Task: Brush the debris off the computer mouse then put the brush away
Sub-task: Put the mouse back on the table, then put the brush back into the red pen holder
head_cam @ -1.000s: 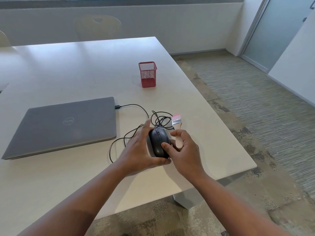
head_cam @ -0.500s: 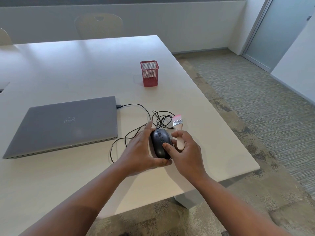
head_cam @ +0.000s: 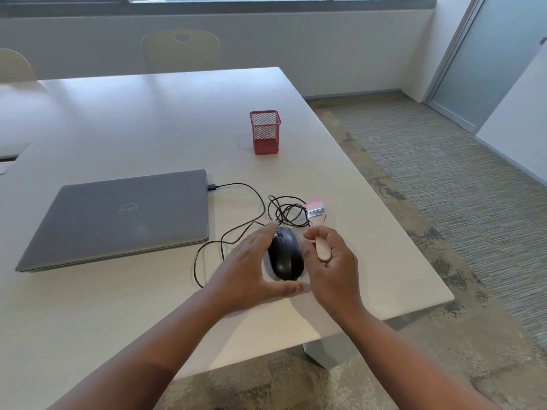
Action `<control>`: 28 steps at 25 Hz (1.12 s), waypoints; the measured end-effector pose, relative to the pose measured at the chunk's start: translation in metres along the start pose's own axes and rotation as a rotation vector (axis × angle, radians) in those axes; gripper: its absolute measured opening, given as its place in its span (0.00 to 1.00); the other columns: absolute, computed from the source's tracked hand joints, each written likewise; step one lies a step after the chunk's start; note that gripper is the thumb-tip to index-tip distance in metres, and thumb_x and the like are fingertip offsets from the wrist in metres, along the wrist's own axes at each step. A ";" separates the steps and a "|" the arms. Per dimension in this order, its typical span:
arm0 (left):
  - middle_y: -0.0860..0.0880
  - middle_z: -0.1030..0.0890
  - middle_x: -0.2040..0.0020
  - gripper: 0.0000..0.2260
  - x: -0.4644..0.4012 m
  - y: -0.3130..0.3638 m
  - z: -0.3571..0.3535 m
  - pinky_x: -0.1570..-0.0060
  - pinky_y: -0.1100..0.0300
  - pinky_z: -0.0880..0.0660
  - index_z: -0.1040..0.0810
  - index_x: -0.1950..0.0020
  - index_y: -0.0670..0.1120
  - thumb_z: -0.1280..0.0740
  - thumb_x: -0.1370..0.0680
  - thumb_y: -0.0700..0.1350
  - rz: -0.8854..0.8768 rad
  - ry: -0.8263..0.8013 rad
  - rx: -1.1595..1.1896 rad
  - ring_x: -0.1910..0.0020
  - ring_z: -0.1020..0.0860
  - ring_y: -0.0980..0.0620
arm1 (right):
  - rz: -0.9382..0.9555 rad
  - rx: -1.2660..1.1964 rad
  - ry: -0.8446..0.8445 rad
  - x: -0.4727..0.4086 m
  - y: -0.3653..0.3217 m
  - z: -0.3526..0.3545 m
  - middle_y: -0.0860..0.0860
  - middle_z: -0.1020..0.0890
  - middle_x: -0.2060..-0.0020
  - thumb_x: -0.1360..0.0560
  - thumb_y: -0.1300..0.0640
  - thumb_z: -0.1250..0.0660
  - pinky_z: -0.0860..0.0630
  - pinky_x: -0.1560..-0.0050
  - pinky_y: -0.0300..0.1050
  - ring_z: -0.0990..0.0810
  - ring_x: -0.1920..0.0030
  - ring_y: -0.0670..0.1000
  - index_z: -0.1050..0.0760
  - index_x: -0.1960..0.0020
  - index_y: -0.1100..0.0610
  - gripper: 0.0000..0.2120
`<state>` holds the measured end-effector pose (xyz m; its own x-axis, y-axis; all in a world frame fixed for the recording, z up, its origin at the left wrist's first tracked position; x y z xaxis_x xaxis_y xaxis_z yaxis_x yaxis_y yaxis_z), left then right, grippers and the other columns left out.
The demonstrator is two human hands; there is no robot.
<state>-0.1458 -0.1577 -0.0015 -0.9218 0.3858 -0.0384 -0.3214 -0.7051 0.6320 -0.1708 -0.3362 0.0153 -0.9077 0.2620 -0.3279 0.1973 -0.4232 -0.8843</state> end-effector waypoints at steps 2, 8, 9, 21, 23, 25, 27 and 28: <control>0.59 0.26 0.21 0.41 0.002 0.009 0.014 0.25 0.55 0.28 0.30 0.18 0.54 0.28 0.27 0.72 -0.079 0.113 0.017 0.25 0.28 0.62 | 0.010 -0.025 0.048 -0.002 -0.004 0.005 0.36 0.16 0.50 0.19 0.56 0.31 0.26 0.47 0.30 0.19 0.46 0.37 0.22 0.44 0.45 0.07; 0.55 0.16 0.34 0.17 -0.032 0.002 0.077 0.36 0.59 0.21 0.17 0.30 0.48 0.27 0.18 0.47 -0.154 0.376 0.058 0.40 0.20 0.62 | 0.039 -0.182 0.071 -0.029 -0.031 0.003 0.36 0.15 0.49 0.24 0.55 0.32 0.24 0.45 0.32 0.16 0.46 0.40 0.19 0.44 0.44 0.10; 0.52 0.16 0.32 0.17 -0.042 0.001 0.086 0.35 0.57 0.21 0.17 0.29 0.47 0.26 0.18 0.45 -0.176 0.368 0.035 0.38 0.20 0.58 | 0.031 -0.223 0.051 -0.036 -0.037 -0.002 0.37 0.14 0.50 0.24 0.55 0.32 0.23 0.46 0.34 0.15 0.48 0.42 0.18 0.45 0.44 0.10; 0.50 0.10 0.49 0.07 -0.123 0.017 0.174 0.45 0.58 0.21 0.09 0.46 0.46 0.19 0.24 0.42 -0.593 0.428 -0.085 0.49 0.13 0.48 | 0.172 -0.183 -0.010 -0.132 -0.108 -0.068 0.50 0.16 0.66 0.23 0.51 0.34 0.22 0.64 0.43 0.18 0.66 0.49 0.23 0.55 0.53 0.07; 0.51 0.10 0.50 0.06 -0.141 0.014 0.181 0.48 0.62 0.23 0.09 0.47 0.47 0.20 0.24 0.41 -0.580 0.424 -0.062 0.51 0.14 0.51 | 0.178 -0.179 -0.030 -0.152 -0.111 -0.073 0.49 0.15 0.66 0.22 0.48 0.33 0.21 0.61 0.47 0.16 0.64 0.52 0.23 0.55 0.52 0.08; 0.51 0.10 0.52 0.06 -0.163 0.012 0.187 0.51 0.62 0.23 0.09 0.48 0.48 0.21 0.24 0.39 -0.568 0.423 -0.029 0.54 0.15 0.54 | 0.197 -0.219 -0.065 -0.177 -0.110 -0.078 0.48 0.15 0.65 0.20 0.52 0.29 0.21 0.61 0.43 0.16 0.64 0.48 0.23 0.55 0.52 0.07; 0.50 0.10 0.55 0.05 -0.190 0.006 0.192 0.55 0.58 0.19 0.09 0.49 0.47 0.22 0.23 0.39 -0.529 0.403 0.011 0.57 0.15 0.51 | 0.217 -0.194 -0.084 -0.205 -0.107 -0.079 0.47 0.14 0.62 0.20 0.56 0.27 0.21 0.59 0.42 0.15 0.62 0.47 0.22 0.55 0.53 0.05; 0.49 0.10 0.55 0.05 -0.205 0.002 0.194 0.55 0.55 0.18 0.09 0.48 0.47 0.23 0.22 0.39 -0.496 0.398 0.030 0.58 0.14 0.50 | 0.237 -0.150 -0.093 -0.221 -0.105 -0.080 0.45 0.14 0.61 0.21 0.58 0.27 0.22 0.57 0.42 0.16 0.61 0.46 0.20 0.55 0.53 0.05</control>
<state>0.0846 -0.1227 0.1582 -0.6768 0.4070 -0.6134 -0.7298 -0.4803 0.4865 0.0388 -0.2807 0.1546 -0.8583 0.0874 -0.5057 0.4545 -0.3281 -0.8281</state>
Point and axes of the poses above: each hand's wrist, its own x-axis away from the middle knuckle, its own z-axis out of the back of the hand, y = z × x, the point moved 8 cm from there along -x, towards the middle knuckle
